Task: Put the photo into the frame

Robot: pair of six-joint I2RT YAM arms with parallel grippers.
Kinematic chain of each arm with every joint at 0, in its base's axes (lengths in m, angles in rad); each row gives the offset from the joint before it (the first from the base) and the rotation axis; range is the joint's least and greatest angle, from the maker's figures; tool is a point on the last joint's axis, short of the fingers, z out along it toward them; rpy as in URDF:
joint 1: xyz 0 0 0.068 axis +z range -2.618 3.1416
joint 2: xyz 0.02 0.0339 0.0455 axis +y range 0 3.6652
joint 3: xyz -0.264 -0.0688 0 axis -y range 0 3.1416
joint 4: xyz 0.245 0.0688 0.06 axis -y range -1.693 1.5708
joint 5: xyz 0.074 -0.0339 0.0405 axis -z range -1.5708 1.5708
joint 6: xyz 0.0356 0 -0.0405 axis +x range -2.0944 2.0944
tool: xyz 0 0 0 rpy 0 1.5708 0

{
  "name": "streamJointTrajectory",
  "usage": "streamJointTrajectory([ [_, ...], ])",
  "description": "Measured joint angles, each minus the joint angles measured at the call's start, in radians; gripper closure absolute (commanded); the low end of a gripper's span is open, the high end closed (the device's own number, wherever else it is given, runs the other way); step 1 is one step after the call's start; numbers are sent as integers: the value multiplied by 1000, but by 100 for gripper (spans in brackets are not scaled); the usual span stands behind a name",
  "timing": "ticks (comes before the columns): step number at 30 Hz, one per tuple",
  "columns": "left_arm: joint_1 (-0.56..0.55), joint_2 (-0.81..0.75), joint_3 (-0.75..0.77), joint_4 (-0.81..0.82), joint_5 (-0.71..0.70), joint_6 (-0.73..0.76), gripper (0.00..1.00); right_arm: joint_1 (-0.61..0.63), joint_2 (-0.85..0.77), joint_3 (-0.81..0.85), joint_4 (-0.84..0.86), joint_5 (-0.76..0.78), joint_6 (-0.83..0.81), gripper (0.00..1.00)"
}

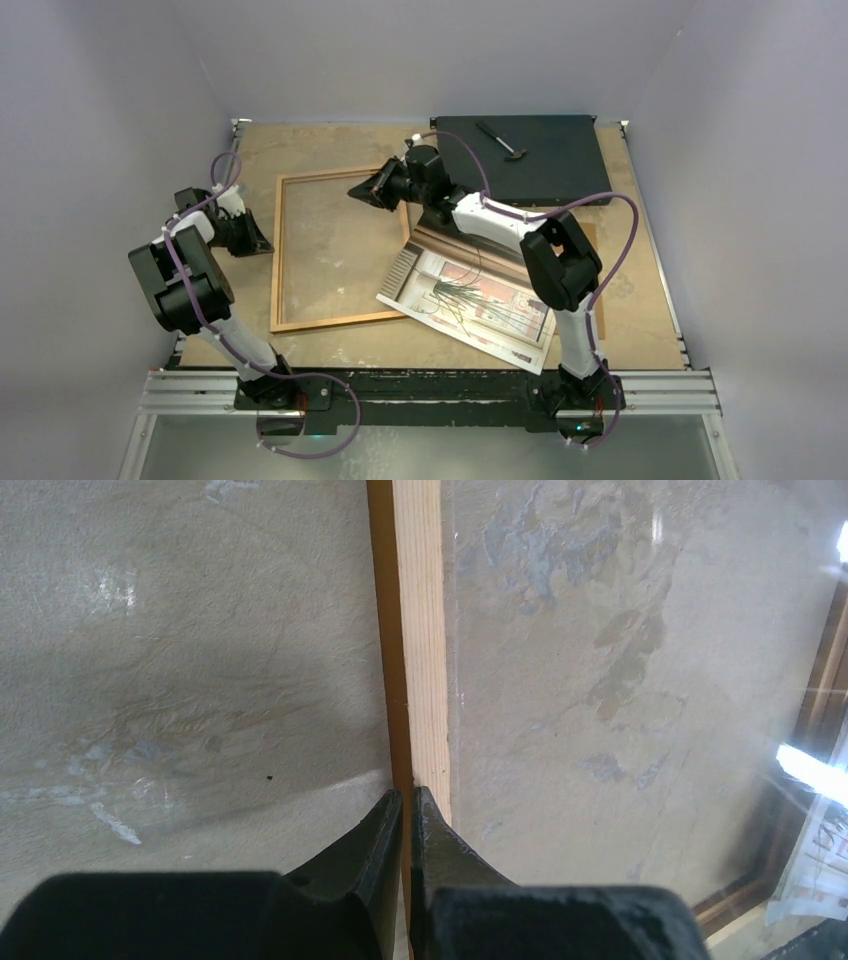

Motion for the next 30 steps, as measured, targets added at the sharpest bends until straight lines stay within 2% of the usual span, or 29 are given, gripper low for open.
streamJointTrajectory([
  [7, 0, -6, -8, 10, 0, 0, 96, 53, 2, 147, -60, 40, 3, 100],
  [16, -2, -16, -18, 20, 0, 2, 96, 79, 2, 160, -84, 64, -34, 100],
  [22, -4, -19, -18, 20, -1, 8, 96, 66, -22, 9, -34, 62, -47, 100],
  [30, -6, -23, -23, 24, -3, 8, 96, -16, -26, -159, 30, 47, -83, 100],
])
